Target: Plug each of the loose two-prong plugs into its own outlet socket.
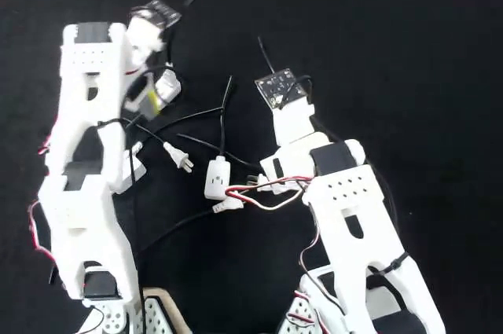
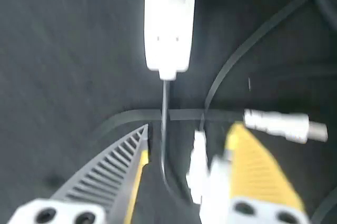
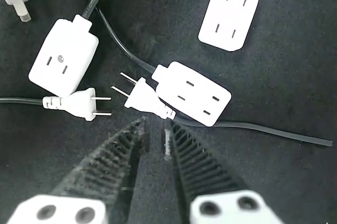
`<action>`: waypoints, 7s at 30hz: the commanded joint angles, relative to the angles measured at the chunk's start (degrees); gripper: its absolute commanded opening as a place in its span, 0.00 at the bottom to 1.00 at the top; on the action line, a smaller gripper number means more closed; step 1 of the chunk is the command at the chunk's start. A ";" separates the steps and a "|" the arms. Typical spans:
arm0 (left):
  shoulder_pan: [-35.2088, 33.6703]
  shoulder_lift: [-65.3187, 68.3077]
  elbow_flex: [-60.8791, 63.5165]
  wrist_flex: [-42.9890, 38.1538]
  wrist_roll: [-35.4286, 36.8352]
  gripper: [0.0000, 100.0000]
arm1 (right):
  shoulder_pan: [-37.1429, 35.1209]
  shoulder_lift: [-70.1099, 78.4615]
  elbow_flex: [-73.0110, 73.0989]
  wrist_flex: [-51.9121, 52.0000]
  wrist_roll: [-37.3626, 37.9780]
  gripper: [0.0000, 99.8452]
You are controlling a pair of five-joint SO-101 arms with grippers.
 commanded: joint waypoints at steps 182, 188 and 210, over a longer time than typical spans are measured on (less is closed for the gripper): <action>-19.30 -106.99 123.30 -45.36 6.77 0.23 | -27.69 66.42 -62.29 4.84 -5.36 0.16; -19.21 -106.99 123.38 -45.45 6.77 0.23 | -26.90 57.89 -53.05 -0.62 -5.01 0.16; -18.95 -106.99 123.38 -45.45 6.68 0.23 | -27.78 70.64 -61.85 -0.44 -3.87 0.15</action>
